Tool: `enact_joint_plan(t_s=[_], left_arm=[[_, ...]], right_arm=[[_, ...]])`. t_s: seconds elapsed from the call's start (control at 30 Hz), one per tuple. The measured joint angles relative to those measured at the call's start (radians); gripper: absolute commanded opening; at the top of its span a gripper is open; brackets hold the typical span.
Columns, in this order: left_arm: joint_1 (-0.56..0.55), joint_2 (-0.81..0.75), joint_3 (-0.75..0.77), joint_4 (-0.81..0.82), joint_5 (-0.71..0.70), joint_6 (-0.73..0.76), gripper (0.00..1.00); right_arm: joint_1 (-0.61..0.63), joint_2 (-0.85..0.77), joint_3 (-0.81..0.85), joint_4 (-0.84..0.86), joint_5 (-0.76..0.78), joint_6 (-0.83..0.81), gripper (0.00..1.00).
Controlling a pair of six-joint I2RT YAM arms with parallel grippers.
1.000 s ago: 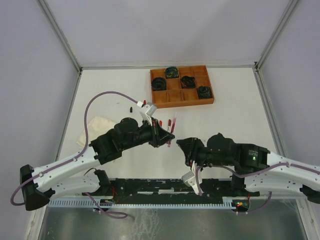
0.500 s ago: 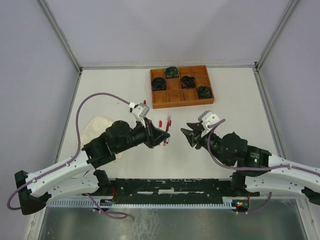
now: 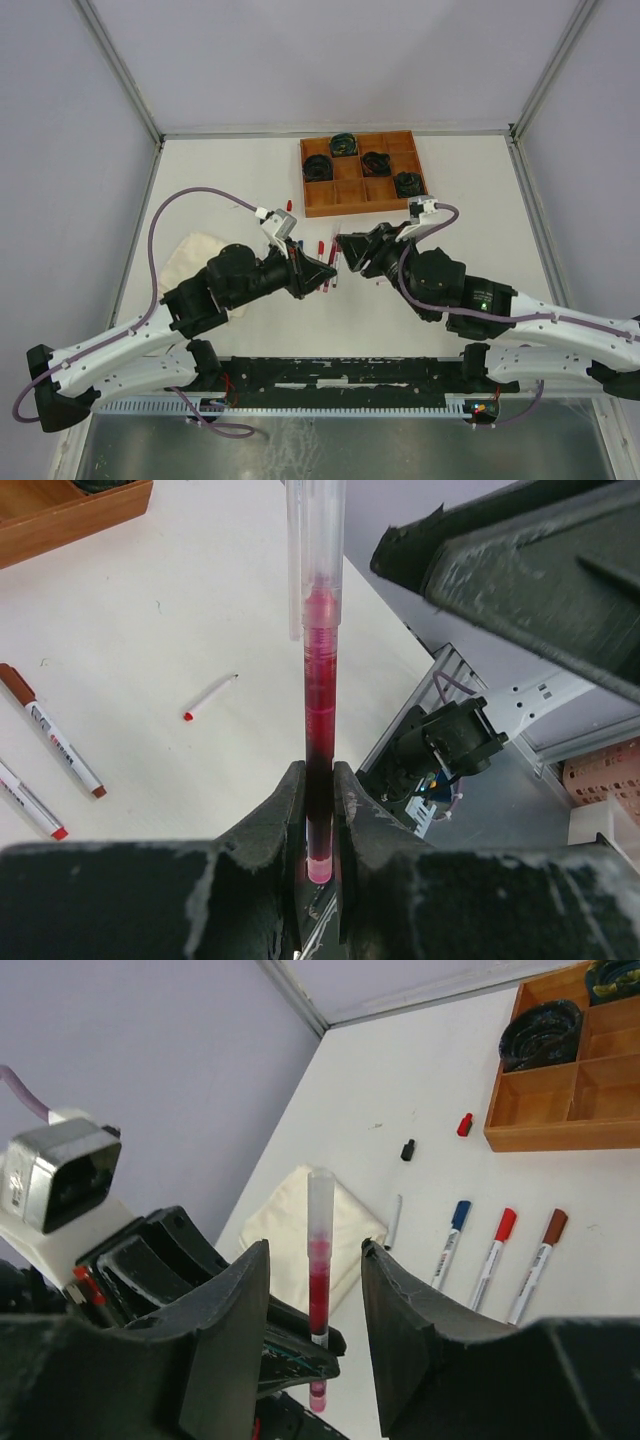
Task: Insert the pens into the pen caps
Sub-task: Press the pen cap onto the pen.
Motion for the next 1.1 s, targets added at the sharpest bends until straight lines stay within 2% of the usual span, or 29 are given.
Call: enact_joint_plan(t_s=[0.37, 0.6, 0.77, 1.03, 1.1], left_arm=[[0.000, -0.006, -0.001, 0.008, 0.012, 0.023, 0.03], [0.000, -0.007, -0.005, 0.015, 0.061, 0.030, 0.03], [0.000, -0.003, -0.005, 0.017, 0.083, 0.037, 0.03], [0.000, 0.002, -0.005, 0.029, 0.088, 0.037, 0.03], [0.000, 0.003, -0.005, 0.029, 0.087, 0.038, 0.03]], right_arm=[[-0.001, 0.040, 0.067, -0.037, 0.136, 0.115, 0.53], [-0.023, 0.072, 0.106, -0.054, 0.127, 0.122, 0.51], [-0.039, 0.089, 0.110, -0.060, 0.094, 0.136, 0.43], [-0.050, 0.114, 0.110, -0.086, 0.039, 0.157, 0.24], [-0.054, 0.114, 0.110, -0.093, 0.028, 0.160, 0.17]])
